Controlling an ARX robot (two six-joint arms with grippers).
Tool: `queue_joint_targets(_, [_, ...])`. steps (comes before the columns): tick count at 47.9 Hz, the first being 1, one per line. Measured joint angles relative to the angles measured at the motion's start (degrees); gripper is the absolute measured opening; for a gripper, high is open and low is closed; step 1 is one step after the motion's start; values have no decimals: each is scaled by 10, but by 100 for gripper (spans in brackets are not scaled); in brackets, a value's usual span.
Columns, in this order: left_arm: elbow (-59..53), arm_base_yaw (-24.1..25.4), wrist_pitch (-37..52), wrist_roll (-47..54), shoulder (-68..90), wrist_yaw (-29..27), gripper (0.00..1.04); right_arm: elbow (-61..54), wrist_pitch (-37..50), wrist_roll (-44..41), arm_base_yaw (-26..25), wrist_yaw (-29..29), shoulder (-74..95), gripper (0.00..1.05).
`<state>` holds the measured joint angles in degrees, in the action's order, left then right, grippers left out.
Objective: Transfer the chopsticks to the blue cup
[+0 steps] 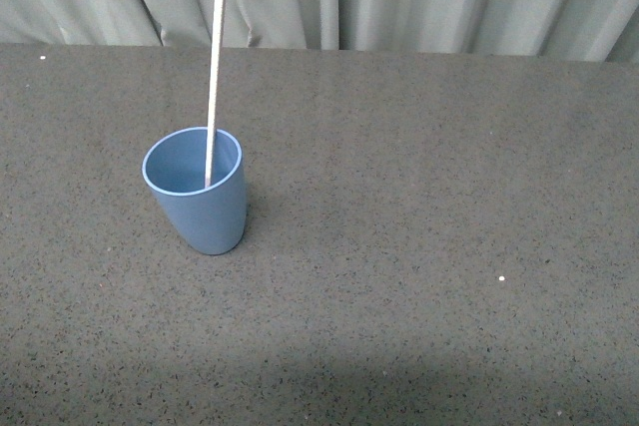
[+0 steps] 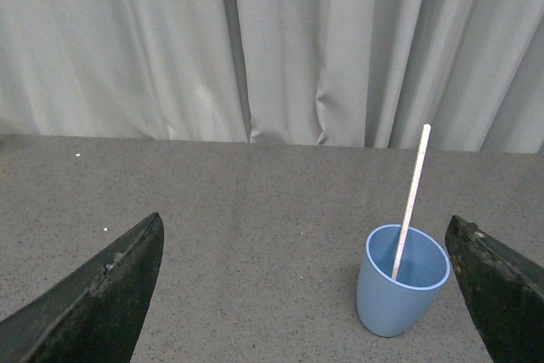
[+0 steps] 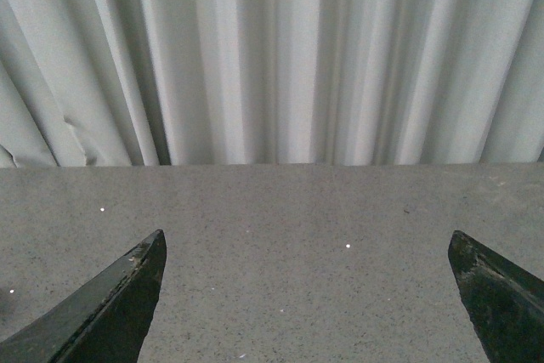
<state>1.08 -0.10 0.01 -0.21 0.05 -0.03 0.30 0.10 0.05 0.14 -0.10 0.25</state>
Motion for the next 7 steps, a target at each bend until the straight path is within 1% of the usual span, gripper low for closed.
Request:
queue_joint_targets(4, [0,0,0,0,0,0,98,0,0,0,0,0,0,94])
queue_joint_targets(7, [0,0,0,0,0,0,98,0,0,0,0,0,0,95])
